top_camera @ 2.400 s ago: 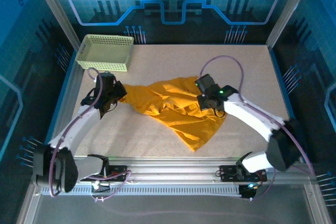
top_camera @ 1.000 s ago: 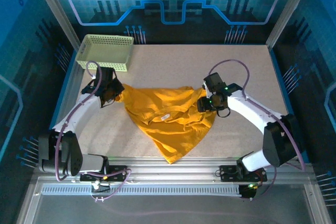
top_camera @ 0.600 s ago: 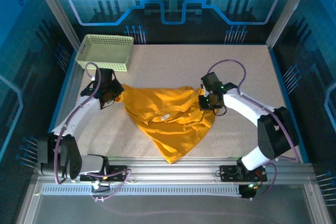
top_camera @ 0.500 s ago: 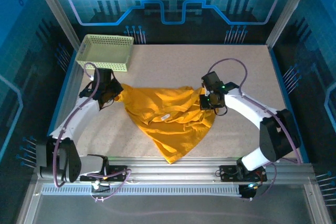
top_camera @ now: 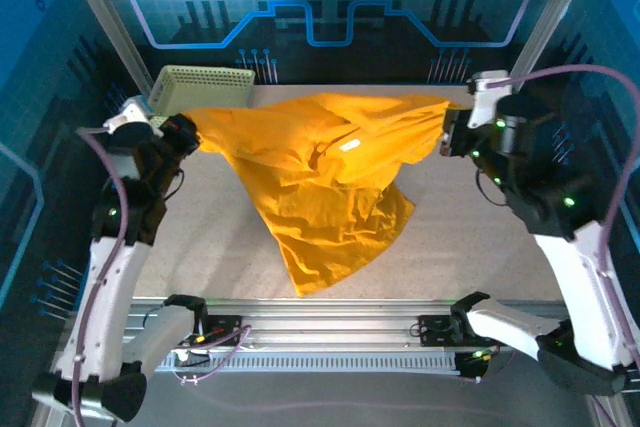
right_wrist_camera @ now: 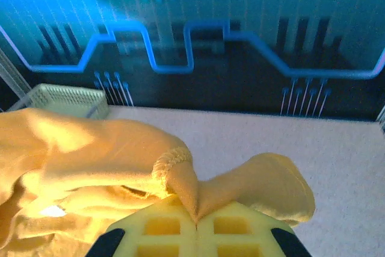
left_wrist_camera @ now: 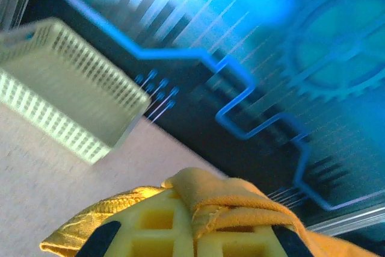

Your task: Fold the inside-out t-shirt

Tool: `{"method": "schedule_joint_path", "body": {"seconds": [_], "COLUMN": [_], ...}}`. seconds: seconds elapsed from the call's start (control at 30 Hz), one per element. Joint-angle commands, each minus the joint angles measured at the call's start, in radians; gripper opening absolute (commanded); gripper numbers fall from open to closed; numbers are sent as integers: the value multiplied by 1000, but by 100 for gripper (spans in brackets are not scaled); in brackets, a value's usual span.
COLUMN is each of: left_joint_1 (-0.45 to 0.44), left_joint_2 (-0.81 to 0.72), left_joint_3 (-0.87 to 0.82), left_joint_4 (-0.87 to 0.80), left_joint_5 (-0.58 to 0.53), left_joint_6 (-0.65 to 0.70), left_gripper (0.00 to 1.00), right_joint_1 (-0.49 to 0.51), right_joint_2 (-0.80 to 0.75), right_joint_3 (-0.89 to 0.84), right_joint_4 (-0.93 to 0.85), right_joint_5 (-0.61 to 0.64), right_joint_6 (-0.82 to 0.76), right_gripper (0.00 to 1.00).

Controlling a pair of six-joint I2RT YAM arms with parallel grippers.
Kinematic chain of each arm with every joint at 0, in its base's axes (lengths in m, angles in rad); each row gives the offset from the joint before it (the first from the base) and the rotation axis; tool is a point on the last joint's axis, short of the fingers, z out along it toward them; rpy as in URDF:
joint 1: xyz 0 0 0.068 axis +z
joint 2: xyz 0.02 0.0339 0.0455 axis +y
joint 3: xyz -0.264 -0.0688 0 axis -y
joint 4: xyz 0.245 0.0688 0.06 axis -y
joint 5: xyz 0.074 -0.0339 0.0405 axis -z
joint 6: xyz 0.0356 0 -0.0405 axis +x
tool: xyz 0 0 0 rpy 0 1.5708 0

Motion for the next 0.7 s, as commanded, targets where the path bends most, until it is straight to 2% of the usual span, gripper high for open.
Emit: {"method": "schedule_joint_path", "body": {"seconds": [0.0,0.27,0.5,0.6,0.67], "left_joint_1": [15,14,14,14,14], "left_joint_2": [-54,-166,-285,-290,-256], "left_joint_3": [75,135,158,157,154], "left_joint_4": [8,58,101,125,116], "left_joint_5": [-48,27,123,153,154], "left_joint_6": [-6,-24,-124,-155,-157], "left_gripper": [0,0,0,0,0], "right_joint_1": [-7,-7,-7,-9,-7], "right_joint_2": [4,-52,-146,-143,-114], "right_joint_3": [72,212,281,292,294], "right_joint_4": [-43,-13,44,60,55], "right_joint_5": [32,-94,-221,-215,-163], "right_joint_6": [-63,-86,-63,-56,-54], "right_gripper": [0,0,0,0,0]}}
